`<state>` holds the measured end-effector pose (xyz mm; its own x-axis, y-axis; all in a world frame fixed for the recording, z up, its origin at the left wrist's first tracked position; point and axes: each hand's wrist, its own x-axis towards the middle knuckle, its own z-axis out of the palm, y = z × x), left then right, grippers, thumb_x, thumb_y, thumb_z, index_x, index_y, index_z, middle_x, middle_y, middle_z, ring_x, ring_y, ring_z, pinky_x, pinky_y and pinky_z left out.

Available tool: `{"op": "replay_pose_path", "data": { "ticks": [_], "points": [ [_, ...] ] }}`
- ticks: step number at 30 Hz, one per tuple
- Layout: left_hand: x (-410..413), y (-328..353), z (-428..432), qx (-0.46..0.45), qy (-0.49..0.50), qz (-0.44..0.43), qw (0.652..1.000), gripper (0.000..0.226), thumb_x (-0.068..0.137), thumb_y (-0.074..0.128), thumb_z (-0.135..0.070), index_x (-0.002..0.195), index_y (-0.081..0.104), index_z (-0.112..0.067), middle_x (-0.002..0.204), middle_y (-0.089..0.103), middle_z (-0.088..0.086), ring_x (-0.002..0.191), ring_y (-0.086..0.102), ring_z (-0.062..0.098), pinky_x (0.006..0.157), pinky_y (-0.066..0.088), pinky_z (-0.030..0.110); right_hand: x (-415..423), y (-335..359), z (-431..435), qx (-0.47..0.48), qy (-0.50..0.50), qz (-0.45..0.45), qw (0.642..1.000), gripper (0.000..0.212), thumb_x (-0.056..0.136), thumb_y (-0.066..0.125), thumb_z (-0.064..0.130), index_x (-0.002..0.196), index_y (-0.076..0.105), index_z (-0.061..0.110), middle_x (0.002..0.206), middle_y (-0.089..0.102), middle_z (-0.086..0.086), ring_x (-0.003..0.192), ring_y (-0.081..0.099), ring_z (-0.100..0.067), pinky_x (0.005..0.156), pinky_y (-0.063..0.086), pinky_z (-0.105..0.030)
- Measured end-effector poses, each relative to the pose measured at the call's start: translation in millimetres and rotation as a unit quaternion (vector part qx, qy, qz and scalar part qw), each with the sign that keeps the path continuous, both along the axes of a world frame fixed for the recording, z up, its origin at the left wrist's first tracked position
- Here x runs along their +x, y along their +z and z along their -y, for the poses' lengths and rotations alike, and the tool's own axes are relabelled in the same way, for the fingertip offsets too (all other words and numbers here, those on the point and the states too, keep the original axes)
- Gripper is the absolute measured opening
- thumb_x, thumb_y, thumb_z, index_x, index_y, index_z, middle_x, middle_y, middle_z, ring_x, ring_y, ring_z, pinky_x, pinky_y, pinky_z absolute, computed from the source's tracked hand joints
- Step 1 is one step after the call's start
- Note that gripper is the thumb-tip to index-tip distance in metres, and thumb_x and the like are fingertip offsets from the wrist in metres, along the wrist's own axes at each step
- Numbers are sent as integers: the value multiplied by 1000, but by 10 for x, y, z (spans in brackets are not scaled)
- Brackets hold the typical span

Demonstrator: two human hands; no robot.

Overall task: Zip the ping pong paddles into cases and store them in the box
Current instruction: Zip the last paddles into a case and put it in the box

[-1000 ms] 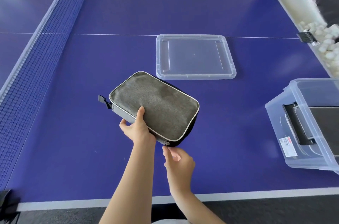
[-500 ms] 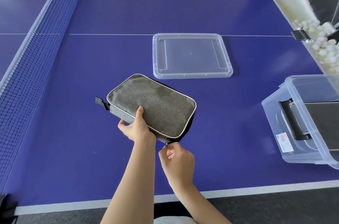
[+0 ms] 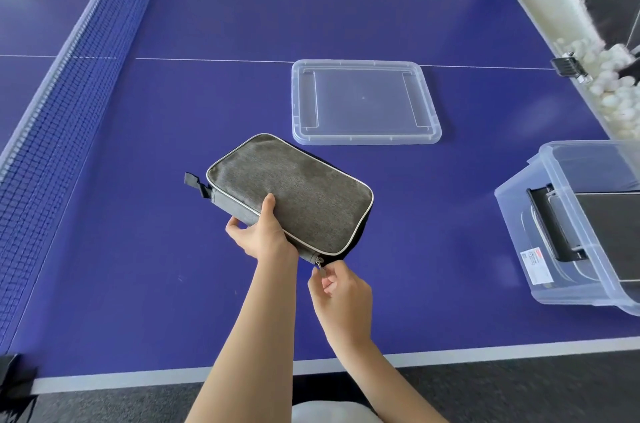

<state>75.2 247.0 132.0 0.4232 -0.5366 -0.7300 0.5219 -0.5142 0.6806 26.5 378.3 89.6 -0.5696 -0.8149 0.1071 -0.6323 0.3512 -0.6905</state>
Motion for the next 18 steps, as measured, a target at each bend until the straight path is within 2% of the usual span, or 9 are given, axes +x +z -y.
{"op": "replay_pose_path", "data": {
  "ticks": [3,6,8,12,18],
  "points": [
    [12,11,3,-1,0,-2,1000,70,68,84,-27,125,42,-24,101,55,-6,82,58,9,75,52,33,-26,20,-12,-29,19,-44,998,26,85,51,36,67,59,19,54,58,9,41,49,-11,40,40,-23],
    [32,37,16,-5,1,-2,1000,69,69,83,-27,125,42,-25,93,51,-10,81,57,8,75,51,33,-73,32,-29,-65,27,-94,993,28,86,53,30,62,56,16,51,50,8,39,39,-10,36,32,-21],
    [48,51,24,-10,-3,1,1000,69,69,83,-26,126,42,-25,96,53,-9,83,58,8,75,51,33,-88,38,-36,-85,29,-106,990,28,86,54,28,61,56,15,51,48,8,39,35,-9,36,30,-20],
    [96,70,53,-15,-9,12,1000,73,68,84,-27,128,44,-25,108,57,-4,93,62,15,84,55,38,-114,44,-59,-102,27,-99,989,30,87,55,25,59,51,14,51,45,7,44,27,-4,42,22,-12],
    [152,105,76,-42,-42,23,998,65,66,84,-27,119,47,-28,104,59,-5,95,64,18,84,57,43,-370,-1,-107,-91,-25,-72,993,34,86,52,26,56,45,13,48,40,6,39,33,-14,39,25,-20]
  ]
}}
